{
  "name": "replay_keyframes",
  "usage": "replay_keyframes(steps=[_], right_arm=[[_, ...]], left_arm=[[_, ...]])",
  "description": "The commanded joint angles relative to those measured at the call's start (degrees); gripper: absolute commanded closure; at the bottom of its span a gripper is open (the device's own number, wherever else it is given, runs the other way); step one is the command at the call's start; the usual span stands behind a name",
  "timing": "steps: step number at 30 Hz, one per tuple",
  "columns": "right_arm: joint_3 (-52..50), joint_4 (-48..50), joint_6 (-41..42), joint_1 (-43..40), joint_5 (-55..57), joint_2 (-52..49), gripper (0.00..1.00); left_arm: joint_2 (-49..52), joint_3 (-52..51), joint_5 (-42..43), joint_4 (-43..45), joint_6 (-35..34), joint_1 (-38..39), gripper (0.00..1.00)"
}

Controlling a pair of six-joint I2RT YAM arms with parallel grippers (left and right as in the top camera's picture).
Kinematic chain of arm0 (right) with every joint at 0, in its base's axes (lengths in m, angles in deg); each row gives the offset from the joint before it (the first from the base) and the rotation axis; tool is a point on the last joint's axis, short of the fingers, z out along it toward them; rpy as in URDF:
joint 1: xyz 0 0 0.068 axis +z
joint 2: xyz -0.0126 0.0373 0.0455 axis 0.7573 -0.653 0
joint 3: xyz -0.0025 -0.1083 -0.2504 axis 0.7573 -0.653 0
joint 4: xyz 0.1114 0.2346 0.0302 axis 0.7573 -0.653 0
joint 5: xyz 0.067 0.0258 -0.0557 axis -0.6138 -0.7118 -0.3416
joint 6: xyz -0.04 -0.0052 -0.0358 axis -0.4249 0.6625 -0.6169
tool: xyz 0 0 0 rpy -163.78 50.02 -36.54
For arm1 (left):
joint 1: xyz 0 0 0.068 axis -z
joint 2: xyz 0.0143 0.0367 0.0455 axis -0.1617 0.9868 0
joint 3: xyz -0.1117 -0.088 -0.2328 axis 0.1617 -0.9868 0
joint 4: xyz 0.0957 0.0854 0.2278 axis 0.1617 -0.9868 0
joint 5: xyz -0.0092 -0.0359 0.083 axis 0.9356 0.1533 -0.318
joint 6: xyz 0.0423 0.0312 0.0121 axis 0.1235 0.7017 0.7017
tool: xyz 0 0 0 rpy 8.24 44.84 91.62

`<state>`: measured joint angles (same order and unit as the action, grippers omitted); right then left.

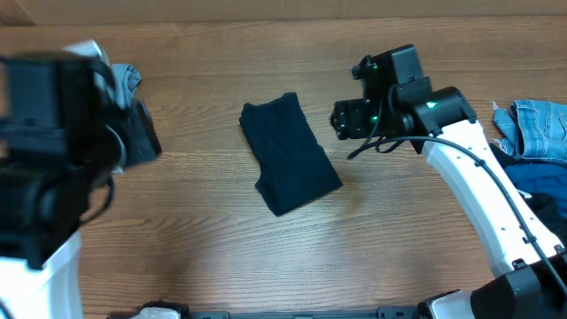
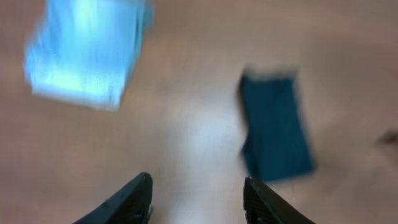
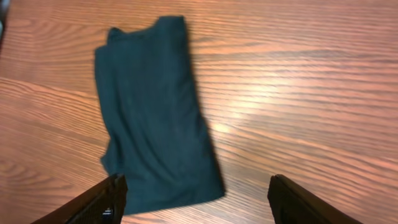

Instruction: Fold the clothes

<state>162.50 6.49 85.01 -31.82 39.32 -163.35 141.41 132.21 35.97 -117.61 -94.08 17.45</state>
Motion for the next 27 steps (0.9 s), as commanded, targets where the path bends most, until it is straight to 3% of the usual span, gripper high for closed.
replay_keyframes(steps=[1,2,4,7,11,16,19,21,24,27], right_arm=[[0.59,-1.73,0.61,-2.84,0.70,-0.92,0.64],[0.24,-2.49,2.82,-3.41,2.91,-2.05,0.84],[-2.25,-1.99,4.48,-3.96,4.90,-4.92,0.96],[-3.41,-3.69,5.14,-4.00,4.04,-9.22,0.96],[-3.37,-2.05,7.10,-4.74,0.09,-9.22,0.96],[-3.37,-2.34,7.06,-4.74,-0.09,-9.16,0.96],[-3.37,-2.01,6.47,-4.74,-0.09,-9.16,0.96],[-3.37,-2.16,5.05,-4.87,-0.04,-9.09,0.96],[-3.34,-0.94,4.87,-5.79,-0.76,-8.46,0.96],[-3.34,0.33,4.85,-6.36,-1.14,-6.38,0.96]], left_arm=[[-2.99,-17.38,2.95,2.47,-2.08,0.20,0.59],[-2.93,-24.90,3.80,7.54,-2.03,1.44,0.63],[-2.89,-36.11,8.15,18.60,-0.59,4.81,0.77],[-0.44,-50.42,13.66,36.13,0.52,14.40,0.96],[7.34,-56.81,11.43,47.25,-0.37,25.31,0.96],[19.26,-57.02,10.36,58.82,1.01,27.89,0.96],[28.68,-57.02,10.32,60.76,6.14,27.89,0.96],[31.87,-57.02,10.29,58.58,5.95,27.89,0.96],[33.73,-57.13,2.75,52.70,0.59,27.45,0.96],[33.73,-57.13,1.64,49.75,-1.60,21.81,0.96]])
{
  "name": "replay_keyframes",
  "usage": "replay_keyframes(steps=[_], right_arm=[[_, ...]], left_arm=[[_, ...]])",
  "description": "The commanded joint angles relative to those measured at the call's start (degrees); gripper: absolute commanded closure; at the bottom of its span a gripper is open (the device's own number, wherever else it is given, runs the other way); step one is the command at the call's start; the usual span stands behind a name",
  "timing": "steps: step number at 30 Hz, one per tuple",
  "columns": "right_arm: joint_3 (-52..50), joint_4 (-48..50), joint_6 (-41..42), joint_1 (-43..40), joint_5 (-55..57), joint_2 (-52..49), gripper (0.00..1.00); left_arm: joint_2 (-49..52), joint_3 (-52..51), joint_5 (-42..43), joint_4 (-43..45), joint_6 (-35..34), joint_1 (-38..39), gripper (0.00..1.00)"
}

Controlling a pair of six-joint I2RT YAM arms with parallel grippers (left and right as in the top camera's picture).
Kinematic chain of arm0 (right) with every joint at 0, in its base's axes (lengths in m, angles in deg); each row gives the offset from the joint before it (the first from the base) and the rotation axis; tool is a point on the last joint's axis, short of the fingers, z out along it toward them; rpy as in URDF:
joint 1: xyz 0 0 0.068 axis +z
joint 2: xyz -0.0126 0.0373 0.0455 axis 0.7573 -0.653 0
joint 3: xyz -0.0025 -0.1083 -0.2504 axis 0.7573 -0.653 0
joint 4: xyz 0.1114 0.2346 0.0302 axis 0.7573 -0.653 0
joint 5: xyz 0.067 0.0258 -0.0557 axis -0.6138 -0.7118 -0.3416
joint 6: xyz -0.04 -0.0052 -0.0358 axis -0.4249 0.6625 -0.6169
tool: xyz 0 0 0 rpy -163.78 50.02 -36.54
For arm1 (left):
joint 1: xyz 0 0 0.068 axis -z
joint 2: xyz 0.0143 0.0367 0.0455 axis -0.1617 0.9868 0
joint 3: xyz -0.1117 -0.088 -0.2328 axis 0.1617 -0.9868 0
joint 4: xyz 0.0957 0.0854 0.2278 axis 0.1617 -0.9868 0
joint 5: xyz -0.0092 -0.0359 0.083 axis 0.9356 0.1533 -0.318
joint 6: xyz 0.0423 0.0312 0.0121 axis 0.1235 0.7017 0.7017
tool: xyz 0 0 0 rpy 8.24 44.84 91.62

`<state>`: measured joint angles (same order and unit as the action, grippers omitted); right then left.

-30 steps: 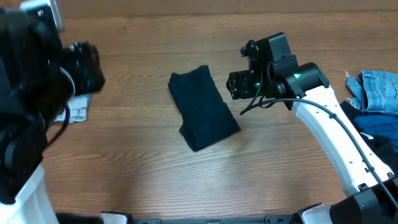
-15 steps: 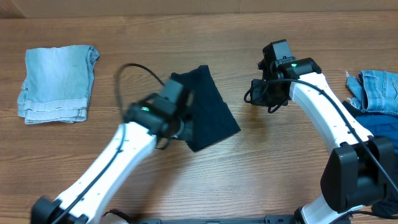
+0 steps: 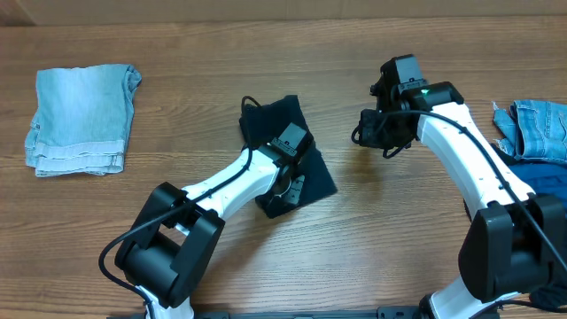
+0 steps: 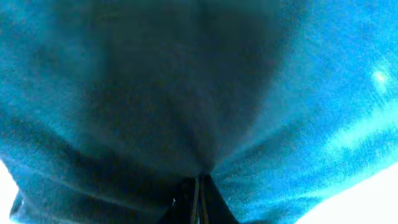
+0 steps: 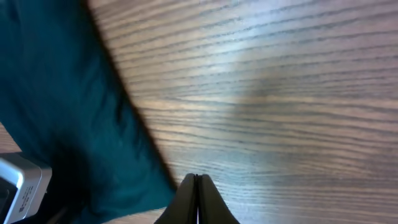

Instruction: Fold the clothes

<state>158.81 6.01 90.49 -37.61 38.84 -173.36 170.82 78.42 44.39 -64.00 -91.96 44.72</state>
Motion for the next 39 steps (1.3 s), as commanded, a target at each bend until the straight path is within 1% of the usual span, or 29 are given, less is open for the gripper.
replay_keyframes(steps=[1,4,5,7,8,9,13,15,16,17,19,20,21,22,23,24,27,30,32,33,34,35,36,37,39], right_arm=[[0.35,1.31,-0.68,-0.57,-0.66,4.46,0.96],[0.35,2.93,-1.11,-0.55,-0.76,5.64,0.96],[0.35,3.34,-3.32,-0.42,-2.08,5.62,0.96],[0.33,6.73,-7.21,-0.37,-8.09,5.57,0.96],[0.33,9.18,-8.22,-0.31,-9.99,5.18,0.96],[0.33,13.51,-8.63,0.63,-11.74,3.30,0.96],[0.33,25.49,-10.21,6.67,-17.57,-3.80,0.96],[0.33,35.63,-9.25,11.78,-19.43,-8.33,0.96],[0.33,40.65,-7.02,14.27,-19.32,-10.93,0.96],[0.33,44.46,-6.73,15.91,-19.32,-13.14,0.96],[0.33,51.47,-3.85,17.70,-18.86,-16.90,0.96],[0.33,56.43,-1.38,18.34,-17.55,-19.41,0.96],[0.33,60.50,2.75,18.71,-14.32,-21.68,0.96],[0.33,62.23,5.03,18.75,-11.21,-23.06,0.96],[0.33,63.23,6.75,18.75,-7.52,-24.50,0.96],[0.33,63.17,6.73,18.49,-4.90,-25.38,0.96],[0.33,57.22,6.69,17.09,5.66,-26.58,0.96],[0.33,49.96,4.48,16.35,7.32,-26.60,0.96],[0.33,43.80,4.35,16.00,11.74,-26.53,0.96],[0.33,41.53,4.33,15.45,12.13,-26.40,0.96],[0.35,40.79,4.31,14.93,11.30,-25.68,0.96],[0.35,41.77,0.70,14.71,9.11,-23.39,0.96],[0.35,43.95,-4.39,14.71,4.28,-20.41,0.96],[0.35,48.00,-6.64,14.78,-1.97,-17.68,0.96],[0.35,55.87,-5.62,14.78,-7.96,-16.44,0.96]], left_arm=[[4.31,-3.34,-6.78,-5.01,-4.72,-7.87,0.96],[4.31,-3.32,-7.41,-5.64,-5.75,-15.98,0.96],[4.31,-3.32,-6.91,-4.46,-5.68,-19.54,0.96],[4.31,-3.32,-6.12,-2.34,-5.01,-23.87,0.96],[4.31,-3.32,-6.08,-1.86,-5.03,-24.65,0.96],[4.31,-3.30,-4.76,-1.36,-4.61,-24.92,0.96],[4.31,-3.30,-3.45,-1.38,-4.61,-23.32,0.96],[4.31,-3.30,-2.64,-1.46,-4.61,-22.12,0.96],[4.31,-3.28,-2.25,-1.55,-4.66,-21.81,0.96],[4.31,-3.30,-2.05,-1.77,-5.22,-21.44,0.96],[4.31,-3.30,-2.05,-2.34,-5.70,-20.74,0.96],[4.31,-3.30,-1.97,-2.69,-5.73,-20.55,0.96],[4.31,-3.30,-1.84,-3.08,-5.70,-20.20,0.96],[4.31,-3.30,-1.84,-3.28,-5.70,-19.96,0.96],[4.31,-3.30,-1.84,-3.82,-5.70,-19.67,0.96],[4.31,-3.30,-1.81,-4.17,-5.70,-19.61,0.96],[4.31,-3.30,-0.61,-4.39,-6.47,-19.63,0.96],[4.31,-3.28,-0.55,-4.42,-7.17,-19.63,0.96],[4.31,-3.28,-0.52,-4.44,-7.23,-19.69,0.96],[4.31,-3.28,-0.52,-4.44,-7.23,-19.69,0.96],[4.31,-3.28,-0.52,-4.42,-7.23,-19.69,0.96],[4.31,-3.28,-0.55,-4.46,-7.19,-19.69,0.96],[4.31,-3.28,-0.55,-4.44,-7.19,-19.69,0.96],[4.31,-3.28,-0.52,-4.24,-7.21,-19.69,0.96],[4.28,-3.02,-0.35,-4.20,-7.58,-19.69,0.96]])
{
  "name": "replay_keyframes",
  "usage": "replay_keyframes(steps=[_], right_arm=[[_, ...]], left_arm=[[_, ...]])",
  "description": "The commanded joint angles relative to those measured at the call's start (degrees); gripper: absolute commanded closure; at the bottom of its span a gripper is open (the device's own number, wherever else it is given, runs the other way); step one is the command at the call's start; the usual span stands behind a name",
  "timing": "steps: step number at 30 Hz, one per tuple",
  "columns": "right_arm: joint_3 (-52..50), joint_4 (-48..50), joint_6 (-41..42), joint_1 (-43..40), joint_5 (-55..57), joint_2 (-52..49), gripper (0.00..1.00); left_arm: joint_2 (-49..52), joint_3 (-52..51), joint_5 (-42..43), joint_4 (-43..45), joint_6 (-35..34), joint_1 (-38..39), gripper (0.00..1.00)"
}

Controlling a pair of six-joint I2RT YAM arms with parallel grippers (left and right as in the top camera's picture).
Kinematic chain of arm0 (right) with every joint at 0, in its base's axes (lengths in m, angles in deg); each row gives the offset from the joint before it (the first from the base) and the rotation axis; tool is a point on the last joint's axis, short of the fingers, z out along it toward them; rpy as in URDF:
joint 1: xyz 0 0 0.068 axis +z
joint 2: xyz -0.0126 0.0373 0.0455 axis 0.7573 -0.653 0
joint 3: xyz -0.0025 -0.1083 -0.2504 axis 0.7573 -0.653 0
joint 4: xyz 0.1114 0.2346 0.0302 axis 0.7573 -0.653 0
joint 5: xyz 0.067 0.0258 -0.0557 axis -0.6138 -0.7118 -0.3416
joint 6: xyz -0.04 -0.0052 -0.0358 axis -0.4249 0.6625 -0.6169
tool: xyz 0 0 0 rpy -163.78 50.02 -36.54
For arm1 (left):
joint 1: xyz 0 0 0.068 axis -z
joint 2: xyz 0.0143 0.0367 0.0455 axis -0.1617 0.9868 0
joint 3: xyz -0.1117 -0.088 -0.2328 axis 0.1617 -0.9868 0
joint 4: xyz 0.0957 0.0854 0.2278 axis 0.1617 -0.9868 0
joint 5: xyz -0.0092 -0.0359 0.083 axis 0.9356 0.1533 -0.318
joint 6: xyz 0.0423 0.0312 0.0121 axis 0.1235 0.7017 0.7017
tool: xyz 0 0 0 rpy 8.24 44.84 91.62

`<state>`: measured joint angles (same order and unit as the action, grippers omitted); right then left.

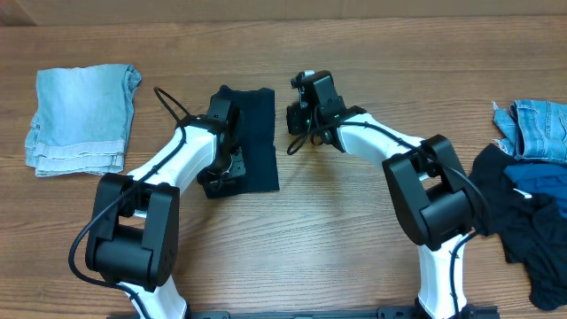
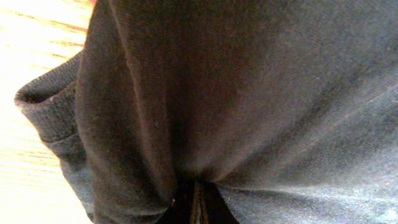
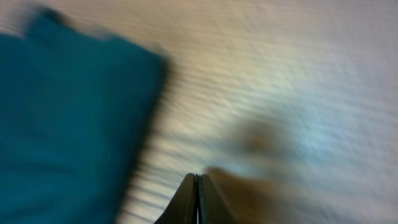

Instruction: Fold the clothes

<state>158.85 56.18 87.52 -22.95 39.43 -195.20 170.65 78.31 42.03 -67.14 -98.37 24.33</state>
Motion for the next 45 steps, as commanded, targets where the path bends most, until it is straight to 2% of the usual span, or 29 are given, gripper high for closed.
replay_keyframes(steps=[1,4,6,8,12,15,21,23,24,26,28,31,32,33,34,35,38,43,45], right_arm=[[0.31,8.20,-0.68,0.11,-8.57,5.25,0.96],[0.31,17.70,0.46,0.09,-6.71,4.74,0.96],[0.31,18.84,3.89,-0.20,-4.31,4.70,0.96],[0.31,13.33,10.99,-1.44,-2.51,4.68,0.96],[0.31,7.08,10.99,-5.81,-3.04,4.74,0.96],[0.31,3.28,9.90,-9.97,-8.26,5.05,0.96],[0.31,-0.24,7.52,-18.10,-10.97,9.94,0.96],[0.31,-2.47,7.52,-20.11,-11.15,11.06,0.96],[0.31,-3.26,7.50,-20.46,-11.13,11.19,0.96],[0.31,-4.46,7.50,-20.57,-11.15,11.19,0.96],[0.31,-4.79,7.50,-20.33,-11.13,11.19,0.96],[0.31,-6.97,5.01,-20.35,-11.13,11.19,0.96],[0.31,-7.78,4.68,-20.35,-11.10,11.19,0.96],[0.31,-8.15,4.70,-20.35,-11.13,11.17,0.96],[0.31,-8.46,4.70,-20.35,-11.13,11.19,0.96],[0.31,-9.07,4.70,-20.35,-11.13,11.17,0.96],[0.31,-10.86,4.68,-20.35,-11.08,11.17,0.96],[0.31,-13.86,4.68,-20.35,-11.10,11.17,0.96],[0.31,-15.08,4.68,-20.35,-11.10,11.17,0.96]], left_arm=[[4.33,-2.82,2.49,-0.90,-1.27,0.70,0.96],[4.20,-2.78,3.56,-0.11,-1.22,0.76,0.96],[4.20,-2.78,4.37,-0.63,-1.18,1.11,0.96],[4.20,-2.78,2.62,0.90,-0.39,2.54,0.96],[4.20,-2.78,2.51,3.23,0.11,7.50,0.96],[4.20,-2.78,0.85,1.60,-0.87,12.24,0.96],[3.52,-2.80,-3.69,-3.85,-6.67,23.71,0.96],[-0.39,-2.78,-6.45,-3.98,-8.28,24.65,0.96],[-2.62,-2.71,-6.73,-3.48,-8.28,23.93,0.96],[-8.33,-2.69,-6.71,-0.87,-8.09,21.35,0.85],[-10.75,-2.69,-6.80,1.53,-8.22,18.47,0.81],[-11.30,-2.67,-2.60,5.07,-10.60,8.17,0.82],[-11.15,-2.67,-0.55,8.57,-9.35,3.54,0.78],[-10.88,-2.67,1.42,11.02,-7.89,1.44,0.80],[-10.38,-2.67,2.67,12.87,-7.61,-0.48,0.91],[-9.40,-2.67,2.89,14.43,-7.67,-1.97,0.96],[-4.31,-2.67,3.72,18.14,-7.56,-3.02,0.96],[6.38,-2.56,10.45,28.35,-6.38,-2.99,0.96],[9.31,-1.11,13.42,32.54,-3.34,-2.89,0.96]])
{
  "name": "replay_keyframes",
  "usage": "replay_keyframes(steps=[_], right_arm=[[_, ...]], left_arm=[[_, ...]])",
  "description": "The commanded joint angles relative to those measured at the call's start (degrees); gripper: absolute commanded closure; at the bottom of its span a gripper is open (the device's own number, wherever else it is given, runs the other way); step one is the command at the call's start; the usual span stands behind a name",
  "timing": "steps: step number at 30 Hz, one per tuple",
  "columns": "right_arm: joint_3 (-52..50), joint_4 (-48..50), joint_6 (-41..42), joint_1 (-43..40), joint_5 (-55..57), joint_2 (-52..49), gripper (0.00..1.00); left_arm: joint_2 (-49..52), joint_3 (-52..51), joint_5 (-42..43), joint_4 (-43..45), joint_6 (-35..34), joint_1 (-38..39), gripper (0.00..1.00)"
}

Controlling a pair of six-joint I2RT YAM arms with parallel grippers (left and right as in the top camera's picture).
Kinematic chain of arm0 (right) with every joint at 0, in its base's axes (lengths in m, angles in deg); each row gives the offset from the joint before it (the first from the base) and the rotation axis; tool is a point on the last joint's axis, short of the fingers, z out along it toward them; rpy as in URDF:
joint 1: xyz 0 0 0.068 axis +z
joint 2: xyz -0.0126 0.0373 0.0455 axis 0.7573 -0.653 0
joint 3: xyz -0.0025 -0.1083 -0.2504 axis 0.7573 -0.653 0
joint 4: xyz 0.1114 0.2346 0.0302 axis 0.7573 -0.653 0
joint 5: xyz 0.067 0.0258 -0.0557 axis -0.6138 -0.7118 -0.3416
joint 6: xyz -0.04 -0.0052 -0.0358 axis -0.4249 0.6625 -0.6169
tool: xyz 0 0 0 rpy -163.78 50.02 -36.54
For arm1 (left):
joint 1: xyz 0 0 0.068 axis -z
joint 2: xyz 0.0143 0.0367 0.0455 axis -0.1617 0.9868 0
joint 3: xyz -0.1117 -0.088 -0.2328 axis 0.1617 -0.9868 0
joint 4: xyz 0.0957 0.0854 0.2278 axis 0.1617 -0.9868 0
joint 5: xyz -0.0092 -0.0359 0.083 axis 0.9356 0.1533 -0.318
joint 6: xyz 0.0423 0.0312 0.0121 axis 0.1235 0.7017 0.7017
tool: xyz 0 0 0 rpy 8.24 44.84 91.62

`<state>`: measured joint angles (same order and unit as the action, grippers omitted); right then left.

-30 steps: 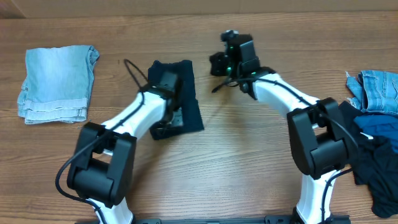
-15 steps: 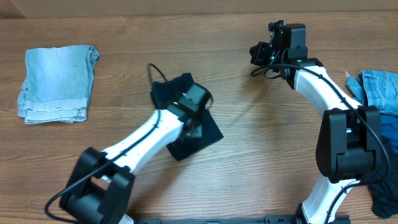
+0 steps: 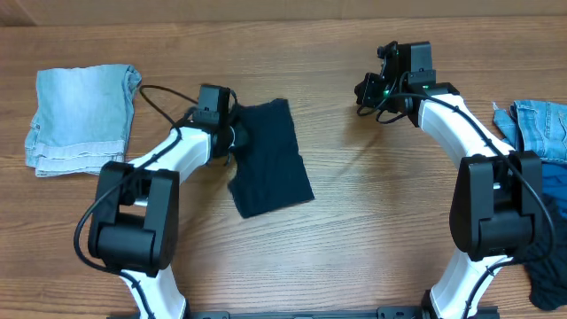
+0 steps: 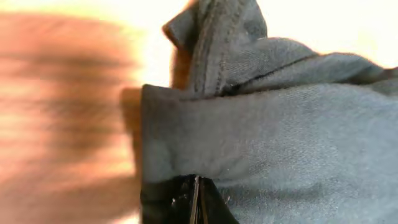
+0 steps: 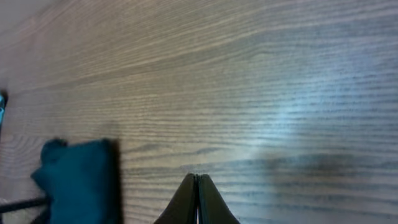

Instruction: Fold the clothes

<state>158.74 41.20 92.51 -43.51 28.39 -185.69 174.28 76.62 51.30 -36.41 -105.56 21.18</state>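
Observation:
A dark folded shirt (image 3: 273, 159) lies slanted on the wooden table, left of centre. My left gripper (image 3: 231, 139) is at its upper left edge. In the left wrist view, this gripper (image 4: 196, 185) is shut, its tips buried in the shirt's cloth (image 4: 280, 124) beside a bunched hem. My right gripper (image 3: 364, 91) hovers far to the shirt's right. It (image 5: 198, 178) is shut with nothing in it over bare wood, and the shirt (image 5: 81, 171) shows at the lower left of its view.
Folded light-blue jeans (image 3: 80, 115) lie at the far left of the table. A heap of blue and dark clothes (image 3: 532, 133) sits at the right edge. Bare wood (image 3: 381, 221) stretches between the shirt and the heap.
The shirt has shifted right and turned, and now lies slanted. My left gripper is now at its upper left edge. My right gripper has moved from beside the shirt to the far right.
At first both grippers were open and clear of the shirt in mid-table. Then my left gripper was shut in the shirt's cloth, with the right one shut beside it. Later the shirt lay further left, and now it lies slanted with the right gripper away.

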Motion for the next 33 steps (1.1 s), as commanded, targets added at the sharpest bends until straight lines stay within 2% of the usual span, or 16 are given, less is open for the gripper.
replay_keyframes(steps=[1,6,7,8,9,11,14,16,18,20,22,23,25,27,30,33], right_arm=[[0.42,-0.48,-0.31,0.22,-0.09,1.66,0.96],[0.39,-2.89,-0.52,0.22,-0.11,1.66,0.96],[0.42,-3.28,-0.52,0.22,-0.11,1.66,0.96],[0.42,-4.07,-0.55,0.22,-0.11,1.66,0.96],[0.42,-4.39,-0.63,0.22,-0.11,1.66,0.96],[0.42,-5.14,-3.37,0.22,-0.13,1.66,0.96],[0.42,-6.12,-3.32,0.15,-0.15,1.70,0.96],[0.42,-6.60,-3.32,0.15,-0.13,2.69,0.96],[0.42,-6.73,-3.32,0.13,-0.11,4.13,0.96],[0.42,-6.99,-3.26,-0.02,-0.13,6.34,0.96],[0.42,-8.50,-3.26,-0.55,-0.11,9.11,0.96],[0.42,-9.29,-3.23,-0.96,-0.13,10.47,0.96],[0.42,-11.04,-3.06,-2.03,-0.13,14.32,0.96],[0.42,-12.57,-3.08,-2.49,-0.11,18.32,0.96],[0.42,-14.67,-3.08,-2.47,-0.11,24.09,0.96],[0.42,-15.50,-3.13,-2.47,-0.11,25.92,0.96]], left_arm=[[7.39,2.71,4.55,3.04,5.99,0.66,0.96],[9.84,12.79,5.01,2.16,11.72,2.56,0.96],[9.49,15.19,5.11,-1.05,11.72,2.47,0.95],[8.52,19.96,5.16,-8.24,13.46,2.12,0.90],[7.54,23.45,4.98,-14.36,14.84,1.92,0.89],[3.04,31.06,-0.74,-28.83,15.43,2.05,0.84],[-4.74,33.09,-8.90,-37.22,14.12,3.76,0.71],[-8.81,33.07,-9.01,-46.07,11.45,6.29,0.71],[-9.35,32.92,-8.57,-50.27,11.08,9.14,0.70],[-9.33,28.55,-8.94,-50.16,10.62,13.70,0.73],[-9.33,16.96,-11.19,-44.46,7.87,17.90,0.92],[-9.33,12.76,-11.08,-40.79,7.61,18.32,0.96],[-9.33,3.10,-10.88,-29.11,7.50,18.43,0.96],[-9.22,-1.60,-10.84,-22.38,8.20,18.43,0.96],[-7.06,-6.45,-10.43,-17.16,9.62,18.25,0.96],[-4.50,-6.97,-10.32,-18.88,8.00,17.27,0.96]])
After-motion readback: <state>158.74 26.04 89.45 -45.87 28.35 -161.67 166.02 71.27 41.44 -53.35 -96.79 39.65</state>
